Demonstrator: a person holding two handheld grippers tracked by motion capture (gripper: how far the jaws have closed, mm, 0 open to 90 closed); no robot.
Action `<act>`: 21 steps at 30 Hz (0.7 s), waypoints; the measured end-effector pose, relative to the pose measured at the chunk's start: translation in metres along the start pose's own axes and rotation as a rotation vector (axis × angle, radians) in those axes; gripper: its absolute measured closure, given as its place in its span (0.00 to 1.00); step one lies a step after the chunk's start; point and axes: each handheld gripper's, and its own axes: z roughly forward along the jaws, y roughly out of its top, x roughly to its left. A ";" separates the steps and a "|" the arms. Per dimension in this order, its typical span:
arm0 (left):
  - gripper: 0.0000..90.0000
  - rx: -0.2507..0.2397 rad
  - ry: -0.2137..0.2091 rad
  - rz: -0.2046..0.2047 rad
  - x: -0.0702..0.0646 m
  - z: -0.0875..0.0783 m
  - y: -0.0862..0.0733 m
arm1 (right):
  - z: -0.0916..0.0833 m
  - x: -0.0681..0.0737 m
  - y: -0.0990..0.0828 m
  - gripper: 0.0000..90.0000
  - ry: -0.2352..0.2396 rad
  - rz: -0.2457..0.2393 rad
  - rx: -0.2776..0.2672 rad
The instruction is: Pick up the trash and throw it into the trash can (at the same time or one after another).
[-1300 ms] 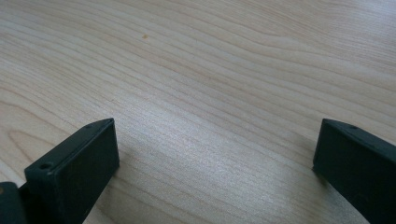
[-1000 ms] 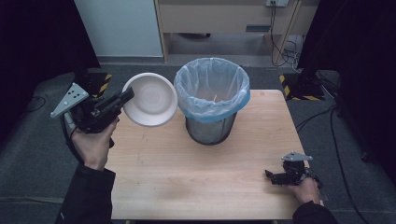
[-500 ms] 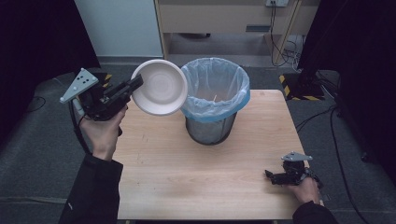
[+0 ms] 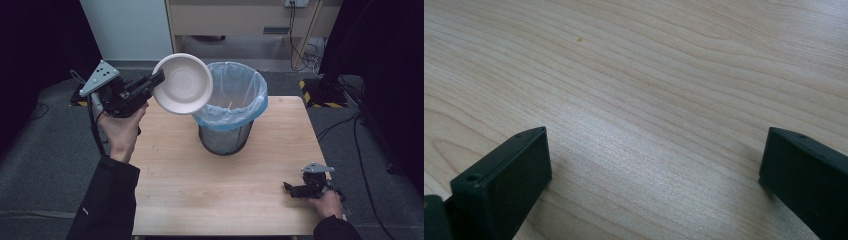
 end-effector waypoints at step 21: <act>0.91 0.009 -0.025 0.017 -0.015 0.046 0.015 | 0.000 0.000 0.000 0.00 -0.001 0.002 -0.003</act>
